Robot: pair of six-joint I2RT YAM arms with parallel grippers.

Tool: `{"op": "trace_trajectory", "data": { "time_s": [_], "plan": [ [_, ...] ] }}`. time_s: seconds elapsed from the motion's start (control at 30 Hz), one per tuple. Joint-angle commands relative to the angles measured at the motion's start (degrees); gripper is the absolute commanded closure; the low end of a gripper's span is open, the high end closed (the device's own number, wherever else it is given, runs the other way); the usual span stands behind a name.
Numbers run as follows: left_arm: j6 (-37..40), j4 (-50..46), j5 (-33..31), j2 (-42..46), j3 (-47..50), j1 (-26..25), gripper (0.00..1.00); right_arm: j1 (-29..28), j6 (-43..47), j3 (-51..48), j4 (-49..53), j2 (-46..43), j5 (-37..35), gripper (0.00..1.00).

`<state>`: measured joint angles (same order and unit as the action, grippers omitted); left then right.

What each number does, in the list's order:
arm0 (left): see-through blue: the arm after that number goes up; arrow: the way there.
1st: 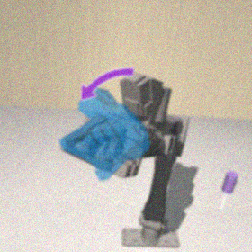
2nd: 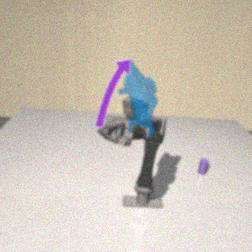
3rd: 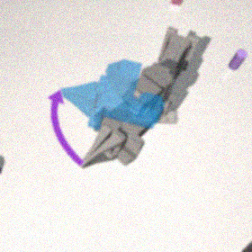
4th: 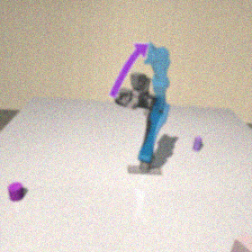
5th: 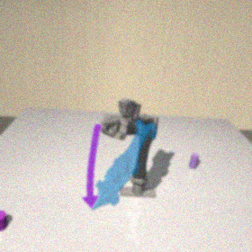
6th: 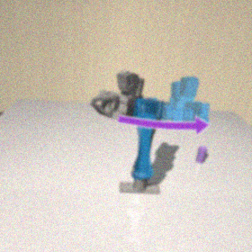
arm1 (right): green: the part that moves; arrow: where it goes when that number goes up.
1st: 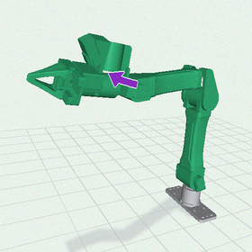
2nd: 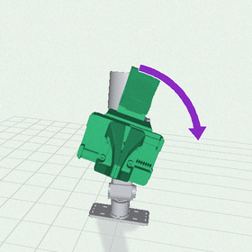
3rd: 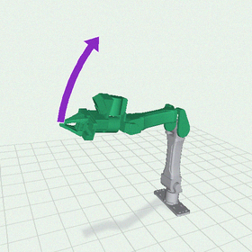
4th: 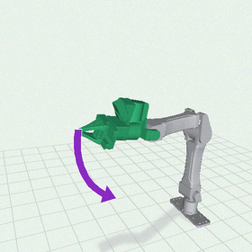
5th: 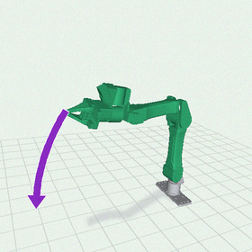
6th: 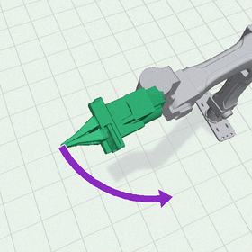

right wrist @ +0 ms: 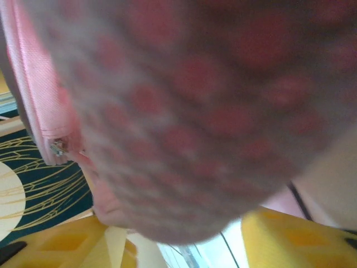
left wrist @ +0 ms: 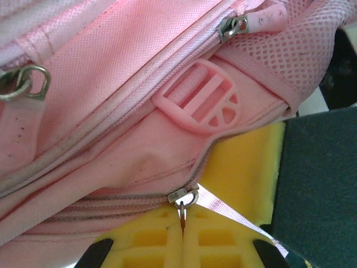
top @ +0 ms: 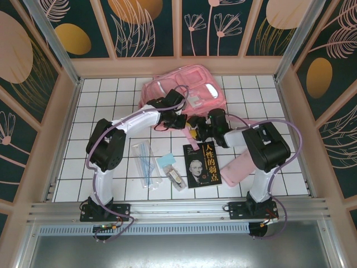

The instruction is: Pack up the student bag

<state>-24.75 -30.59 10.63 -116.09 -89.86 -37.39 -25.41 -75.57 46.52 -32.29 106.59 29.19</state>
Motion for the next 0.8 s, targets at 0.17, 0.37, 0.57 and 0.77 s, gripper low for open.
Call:
{"op": "trace_trajectory", "data": {
  "time_s": [0.17, 0.37, 0.57, 0.77],
  "plan": [
    [1.17, -1.66, -1.05, 2.06, 2.38, -0.81, 1.00, 1.68, 1.49, 0.70, -2.67, 0.31, -9.12, 1.00],
    [3.11, -4.23, -8.20, 1.93, 2.11, 0.87, 1.00, 2.77, 4.20, -1.59, -1.26, -3.20, -10.49, 1.00],
    [2.85, -3.49, -15.89, 0.51, 6.13, 7.02, 1.00, 4.41, 5.73, -3.78, 0.94, -7.48, -10.09, 1.00],
    [3.75, -3.70, -19.14, 4.27, 9.44, 9.41, 1.00, 6.89, 8.34, -4.17, 3.52, -9.12, -10.48, 1.00]
  ]
}}
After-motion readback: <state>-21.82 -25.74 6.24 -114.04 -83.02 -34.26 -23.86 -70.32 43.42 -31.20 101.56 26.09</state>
